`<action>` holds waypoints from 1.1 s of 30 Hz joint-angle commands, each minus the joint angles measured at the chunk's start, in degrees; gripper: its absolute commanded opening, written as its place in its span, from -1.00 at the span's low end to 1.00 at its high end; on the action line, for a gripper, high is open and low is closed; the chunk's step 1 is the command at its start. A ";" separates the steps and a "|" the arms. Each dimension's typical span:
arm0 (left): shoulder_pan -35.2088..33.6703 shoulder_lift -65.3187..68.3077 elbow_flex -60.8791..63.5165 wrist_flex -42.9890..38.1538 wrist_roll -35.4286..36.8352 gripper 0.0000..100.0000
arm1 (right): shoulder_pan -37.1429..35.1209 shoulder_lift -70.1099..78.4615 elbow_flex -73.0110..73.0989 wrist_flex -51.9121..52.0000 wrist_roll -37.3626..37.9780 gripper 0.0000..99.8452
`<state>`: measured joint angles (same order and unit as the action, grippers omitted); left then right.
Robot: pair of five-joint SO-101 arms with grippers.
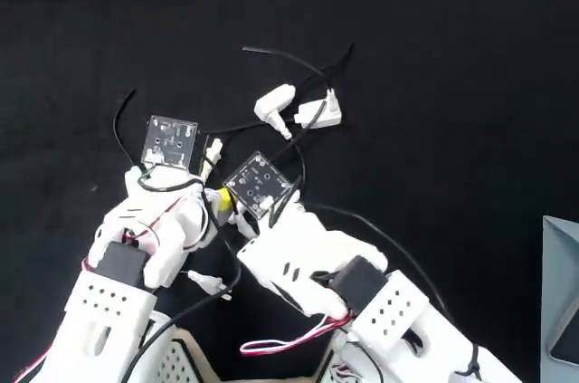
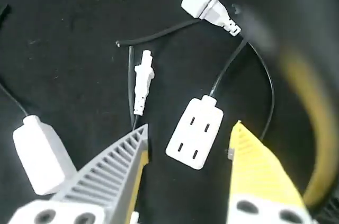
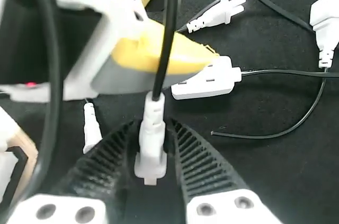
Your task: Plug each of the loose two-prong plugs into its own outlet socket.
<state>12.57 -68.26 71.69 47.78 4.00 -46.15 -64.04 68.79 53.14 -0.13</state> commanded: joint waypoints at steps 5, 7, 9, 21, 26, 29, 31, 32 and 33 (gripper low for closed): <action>6.46 -0.88 -0.92 2.90 -3.69 -0.51 | 0.18 -0.75 -0.13 -0.88 0.35 -0.98; 7.34 -2.20 -0.48 2.90 -3.69 -0.51 | 1.58 -0.75 -0.13 -0.97 0.35 -0.98; 7.43 -4.31 -0.04 2.99 -3.69 -0.51 | 2.37 -0.75 -0.13 -0.88 0.35 -0.98; 9.80 -25.32 4.00 12.04 -5.54 -0.50 | 2.55 -0.75 1.10 -1.14 0.35 -0.98; 3.12 -31.38 5.85 12.31 -7.21 -0.51 | 5.19 -0.75 0.66 -1.23 0.26 -0.98; -4.70 -33.14 5.76 12.31 -6.59 -0.51 | 6.95 -0.75 0.92 -4.40 -0.70 -0.98; -8.92 -33.58 5.58 12.31 -4.04 -0.51 | 6.95 -0.66 1.19 -7.21 -1.76 -0.98; -10.95 -33.76 5.58 12.31 -3.08 -0.51 | 6.86 -0.31 1.19 -8.26 -1.76 -0.98; -12.88 -33.76 5.58 12.22 -2.37 -0.51 | 6.86 0.66 1.10 -9.49 -1.76 -0.98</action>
<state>7.30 -101.23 78.02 59.91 -1.27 -40.26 -64.04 70.37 48.13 -1.01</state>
